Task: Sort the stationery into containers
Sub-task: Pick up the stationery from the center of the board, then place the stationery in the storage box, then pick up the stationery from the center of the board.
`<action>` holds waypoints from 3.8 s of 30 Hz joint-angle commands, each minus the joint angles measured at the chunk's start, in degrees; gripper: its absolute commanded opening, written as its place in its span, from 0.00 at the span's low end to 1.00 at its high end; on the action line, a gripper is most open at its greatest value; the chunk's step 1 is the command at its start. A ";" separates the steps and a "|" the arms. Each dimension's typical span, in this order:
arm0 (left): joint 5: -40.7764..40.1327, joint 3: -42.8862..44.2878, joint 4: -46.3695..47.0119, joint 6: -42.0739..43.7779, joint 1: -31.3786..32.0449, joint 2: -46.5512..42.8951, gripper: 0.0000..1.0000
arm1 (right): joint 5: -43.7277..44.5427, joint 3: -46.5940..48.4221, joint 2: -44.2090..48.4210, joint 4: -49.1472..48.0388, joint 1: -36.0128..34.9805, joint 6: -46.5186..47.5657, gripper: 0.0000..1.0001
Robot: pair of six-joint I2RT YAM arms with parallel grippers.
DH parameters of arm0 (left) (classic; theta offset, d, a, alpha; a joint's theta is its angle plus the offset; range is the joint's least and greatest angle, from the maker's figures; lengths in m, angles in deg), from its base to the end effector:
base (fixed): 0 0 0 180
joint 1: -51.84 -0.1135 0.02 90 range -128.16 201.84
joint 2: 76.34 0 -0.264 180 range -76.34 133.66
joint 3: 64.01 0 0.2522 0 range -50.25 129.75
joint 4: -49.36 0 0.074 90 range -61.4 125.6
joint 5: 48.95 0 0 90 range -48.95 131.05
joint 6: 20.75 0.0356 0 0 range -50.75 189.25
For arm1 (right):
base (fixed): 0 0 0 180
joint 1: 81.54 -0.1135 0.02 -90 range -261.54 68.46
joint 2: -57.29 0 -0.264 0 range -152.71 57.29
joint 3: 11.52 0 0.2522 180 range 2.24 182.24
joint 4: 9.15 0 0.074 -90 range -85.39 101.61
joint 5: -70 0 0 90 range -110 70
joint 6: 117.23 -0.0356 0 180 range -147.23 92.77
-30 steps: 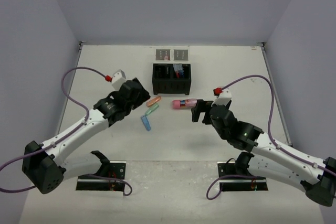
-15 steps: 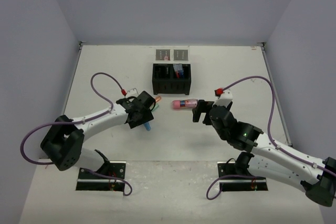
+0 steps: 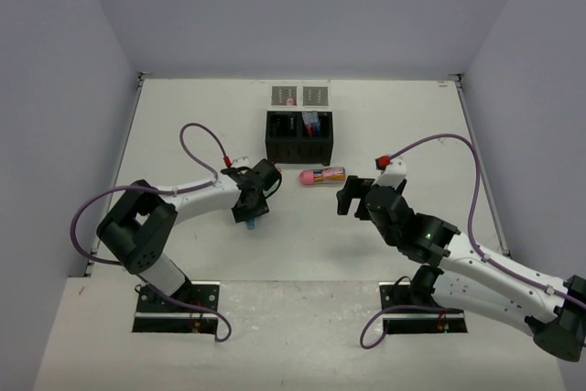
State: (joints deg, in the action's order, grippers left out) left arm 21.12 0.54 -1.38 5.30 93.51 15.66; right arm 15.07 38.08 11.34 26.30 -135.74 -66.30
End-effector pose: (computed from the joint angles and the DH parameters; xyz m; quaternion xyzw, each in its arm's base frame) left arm 0.2135 -0.1738 0.1559 -0.2067 0.9578 0.0233 0.1984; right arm 0.1194 0.1306 0.2650 0.0356 0.8452 0.1564 0.5098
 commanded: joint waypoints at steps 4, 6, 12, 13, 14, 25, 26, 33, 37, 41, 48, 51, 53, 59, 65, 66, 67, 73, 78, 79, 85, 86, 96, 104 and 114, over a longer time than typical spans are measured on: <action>-0.19 -0.81 1.20 0.13 0.11 2.68 0.15 | 0.59 -0.83 1.04 -1.05 0.19 -0.99 0.99; -0.69 -1.32 0.77 0.23 0.14 2.04 0.04 | 0.46 -0.92 1.10 -1.24 0.17 -0.74 0.99; -9.19 -2.18 -5.21 -3.36 0.17 -6.07 0.00 | 0.35 -1.12 1.39 -1.67 0.18 -0.31 0.99; -11.12 -2.09 -4.83 -2.76 0.12 -8.98 0.00 | 0.44 -1.22 1.48 -1.69 0.19 -0.31 0.99; -12.81 -1.59 -3.66 -1.23 0.08 -12.13 0.00 | 0.67 -1.33 1.71 -1.65 0.20 -0.25 0.99; -17.88 17.53 34.89 33.36 -4.89 -8.52 0.00 | 2.48 -3.44 6.22 -3.28 0.23 -0.60 0.99; -15.15 20.51 38.43 34.30 -6.64 -5.66 0.00 | 2.25 -3.56 6.22 -3.45 0.23 -0.08 0.99; -5.49 44.01 40.68 36.61 -13.54 16.30 0.00 | -0.26 -3.50 5.87 -4.46 0.23 1.80 0.99; -4.70 52.39 39.66 38.20 -14.05 23.33 0.00 | -1.30 -3.90 6.47 -5.21 0.18 2.57 0.99; -4.33 55.00 39.73 37.95 -14.34 27.36 0.00 | -1.40 -3.94 7.07 -5.26 0.22 2.68 0.99; -2.02 50.55 43.44 36.95 -14.34 29.88 0.00 | -2.03 -4.29 7.32 -5.52 0.23 2.77 0.99; -1.50 48.64 44.11 35.81 -14.34 30.36 0.01 | -2.14 -4.25 7.12 -5.52 0.19 2.98 0.99; -1.36 46.68 45.67 35.04 -14.34 29.58 0.06 | -2.68 -4.14 6.88 -5.59 0.20 3.06 0.99; -0.72 42.55 48.06 34.81 -14.16 27.34 0.36 | -3.71 -3.94 5.94 -6.15 0.23 3.25 0.99; 0.08 40.71 48.13 34.92 -14.05 24.54 0.64 | -4.31 -3.94 5.91 -6.31 0.19 3.69 0.99; -0.01 39.84 48.45 34.87 -13.91 23.66 0.69 | -4.31 -3.94 5.95 -6.31 0.15 3.73 0.99; -0.28 39.08 48.78 34.98 -13.64 22.12 0.72 | -4.39 -3.94 5.92 -6.38 0.14 3.77 0.99; -1.74 37.58 47.17 37.91 -11.64 12.69 0.83 | -4.36 -3.85 5.57 -6.48 0.14 4.05 0.99; -2.05 35.63 30.32 37.61 -10.49 2.72 0.91 | -3.96 -4.02 6.02 -6.46 0.17 4.57 0.99; -2.40 33.76 26.41 36.59 -10.47 0.59 0.92 | -3.99 -4.06 6.18 -6.45 0.18 4.75 0.99; 7.70 11.42 20.11 37.37 -10.37 -11.00 0.85 | -4.27 -4.11 6.55 -6.50 0.14 6.65 0.99; 10.28 8.01 21.74 37.63 -10.29 -12.17 0.83 | -4.58 -4.11 6.44 -6.62 0.14 7.21 0.99; 14.96 -8.04 29.87 40.52 -9.68 -12.68 0.70 | -12.08 -3.11 2.74 -8.61 0.16 8.64 0.99; 17.73 -8.25 32.86 41.47 -9.48 -4.87 0.59 | -13.18 -2.62 0.87 -8.59 0.14 9.11 0.99; 17.21 -6.47 33.88 40.83 -7.09 -1.01 0.56 | -13.54 -2.44 0.10 -8.84 0.14 9.71 0.99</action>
State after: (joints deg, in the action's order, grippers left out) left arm 37.87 -7.69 30.04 45.05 84.77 13.08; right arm 2.32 33.97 11.90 19.59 -135.52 -57.62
